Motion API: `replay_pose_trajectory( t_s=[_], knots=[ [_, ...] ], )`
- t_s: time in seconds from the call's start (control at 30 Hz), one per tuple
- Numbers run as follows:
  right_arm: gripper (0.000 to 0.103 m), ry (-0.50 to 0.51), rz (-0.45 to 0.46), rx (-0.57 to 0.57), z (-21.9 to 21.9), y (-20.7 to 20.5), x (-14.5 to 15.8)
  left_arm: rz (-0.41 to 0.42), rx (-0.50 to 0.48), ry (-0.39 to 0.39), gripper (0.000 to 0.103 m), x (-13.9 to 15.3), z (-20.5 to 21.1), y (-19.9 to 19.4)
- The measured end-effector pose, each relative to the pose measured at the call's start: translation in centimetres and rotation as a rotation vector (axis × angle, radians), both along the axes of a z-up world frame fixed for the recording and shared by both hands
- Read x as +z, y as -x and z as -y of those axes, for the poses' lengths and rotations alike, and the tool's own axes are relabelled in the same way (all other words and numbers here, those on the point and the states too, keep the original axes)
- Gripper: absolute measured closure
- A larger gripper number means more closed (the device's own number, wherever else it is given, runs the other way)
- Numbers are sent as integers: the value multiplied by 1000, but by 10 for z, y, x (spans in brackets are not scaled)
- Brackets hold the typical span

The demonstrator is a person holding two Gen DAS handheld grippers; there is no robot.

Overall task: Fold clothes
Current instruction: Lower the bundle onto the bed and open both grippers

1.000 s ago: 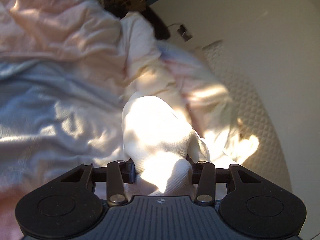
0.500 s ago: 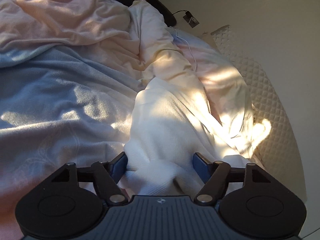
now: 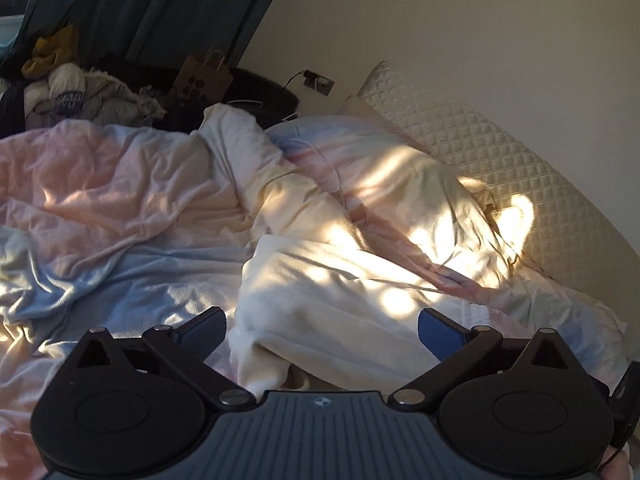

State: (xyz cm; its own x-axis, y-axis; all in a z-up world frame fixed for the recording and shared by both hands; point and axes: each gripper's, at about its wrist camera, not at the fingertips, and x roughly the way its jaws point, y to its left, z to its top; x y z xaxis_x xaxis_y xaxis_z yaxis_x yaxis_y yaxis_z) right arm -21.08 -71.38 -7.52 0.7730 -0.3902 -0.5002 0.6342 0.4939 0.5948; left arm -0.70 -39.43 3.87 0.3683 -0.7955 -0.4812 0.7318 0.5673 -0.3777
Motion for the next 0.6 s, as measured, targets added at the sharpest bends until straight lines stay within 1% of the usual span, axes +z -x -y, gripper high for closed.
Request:
replay_pose_trajectory(
  t_s=[0.17,0.33,0.43,0.53,0.6],
  knots=[
    [18,187,-73,84,-43,2,53,81,-10,-26,0,36,-27,41],
    [18,368,-141,147,-110,7,96,159,-6,-47,0,57,-57,75],
    [19,420,-145,156,-139,10,112,199,13,-69,0,65,-76,90],
    [19,467,-171,145,-165,14,124,243,44,-87,0,71,-95,103],
    [19,508,-194,137,-180,16,128,252,53,-97,0,73,-109,109]
  ],
)
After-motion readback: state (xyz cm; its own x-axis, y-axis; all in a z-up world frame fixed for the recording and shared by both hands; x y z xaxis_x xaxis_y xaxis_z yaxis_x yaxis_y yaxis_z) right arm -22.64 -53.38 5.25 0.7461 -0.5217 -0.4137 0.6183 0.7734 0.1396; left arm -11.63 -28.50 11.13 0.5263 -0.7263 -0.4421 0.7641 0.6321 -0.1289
